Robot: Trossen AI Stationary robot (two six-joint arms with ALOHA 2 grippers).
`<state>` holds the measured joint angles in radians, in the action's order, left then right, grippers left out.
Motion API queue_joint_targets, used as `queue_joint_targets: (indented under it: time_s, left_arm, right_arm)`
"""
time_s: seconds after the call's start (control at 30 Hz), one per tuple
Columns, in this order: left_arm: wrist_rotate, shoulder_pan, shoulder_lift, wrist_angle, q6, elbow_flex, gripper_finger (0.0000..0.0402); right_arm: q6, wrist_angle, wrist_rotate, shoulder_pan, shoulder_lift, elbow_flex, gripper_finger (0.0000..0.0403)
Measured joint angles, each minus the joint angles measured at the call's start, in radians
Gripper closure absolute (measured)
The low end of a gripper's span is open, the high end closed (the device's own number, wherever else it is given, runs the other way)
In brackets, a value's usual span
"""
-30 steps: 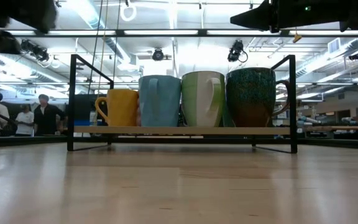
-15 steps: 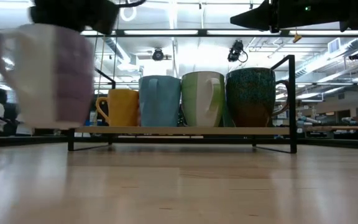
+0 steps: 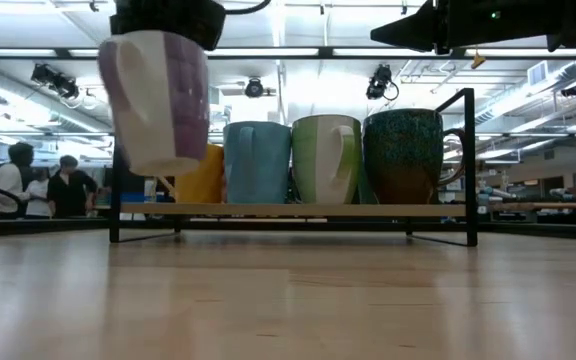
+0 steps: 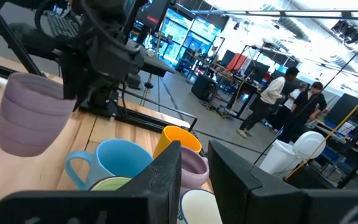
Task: Place coffee mugs
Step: Put the purple mug on the shelf
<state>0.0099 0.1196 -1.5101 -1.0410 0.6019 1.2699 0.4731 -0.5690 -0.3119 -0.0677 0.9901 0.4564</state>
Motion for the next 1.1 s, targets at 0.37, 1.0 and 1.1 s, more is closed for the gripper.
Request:
queue_joint_targets:
  time_s: [0.37,1.0,1.1]
  left_arm:
    - [-0.053,-0.012,-0.022,-0.009,-0.106,0.067,0.0375]
    - [-0.125,-0.066,-0.048,-0.063,-0.406,0.076,0.0375]
    - [-0.102,-0.087,-0.048,-0.063,-0.448,0.076,0.0375]
  right_arm:
    - [-0.003,-0.005,0.000,0.000,0.000,0.000,0.0317]
    - [-0.003,-0.005,0.000,-0.001,0.005,0.000,0.0317]
    - [-0.003,-0.005,0.000,-0.001,0.005,0.000,0.0317]
